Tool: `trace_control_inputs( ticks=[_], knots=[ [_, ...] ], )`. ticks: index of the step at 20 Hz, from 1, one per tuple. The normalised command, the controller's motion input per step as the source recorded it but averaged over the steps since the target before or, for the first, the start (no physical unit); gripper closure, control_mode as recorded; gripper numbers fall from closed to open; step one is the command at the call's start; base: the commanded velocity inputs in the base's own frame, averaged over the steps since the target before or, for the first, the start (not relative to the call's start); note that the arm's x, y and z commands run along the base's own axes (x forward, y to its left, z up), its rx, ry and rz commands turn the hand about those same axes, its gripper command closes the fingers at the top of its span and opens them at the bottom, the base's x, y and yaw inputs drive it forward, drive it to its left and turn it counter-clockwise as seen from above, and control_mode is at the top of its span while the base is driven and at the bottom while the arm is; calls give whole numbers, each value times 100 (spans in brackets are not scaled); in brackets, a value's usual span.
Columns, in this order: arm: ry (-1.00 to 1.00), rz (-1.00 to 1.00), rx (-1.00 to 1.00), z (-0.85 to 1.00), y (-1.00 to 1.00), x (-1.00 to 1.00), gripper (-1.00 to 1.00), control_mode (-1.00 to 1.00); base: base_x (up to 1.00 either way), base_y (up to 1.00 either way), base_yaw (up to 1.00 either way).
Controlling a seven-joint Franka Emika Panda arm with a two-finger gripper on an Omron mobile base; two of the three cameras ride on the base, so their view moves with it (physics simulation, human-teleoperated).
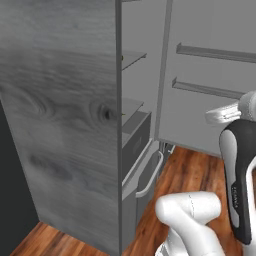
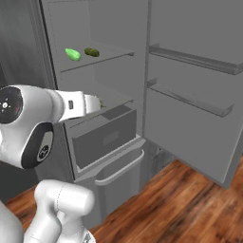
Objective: Gather the corn and cucumber from the fridge and place them on a tray on the dining counter. Then gather the steak and fish from the fridge and place them on the other tray.
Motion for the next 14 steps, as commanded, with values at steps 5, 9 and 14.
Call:
trace_control_inputs(
  ticks=[5, 9, 14],
  knots=[
    [2, 0, 3, -8, 39, -16, -100, 100, 1, 13, 3],
    [0, 0, 0, 0, 0, 0, -100, 100, 66, -18, 16],
    [0, 0, 0, 0, 0, 0, -100, 100, 58, -36, 22]
  ],
)
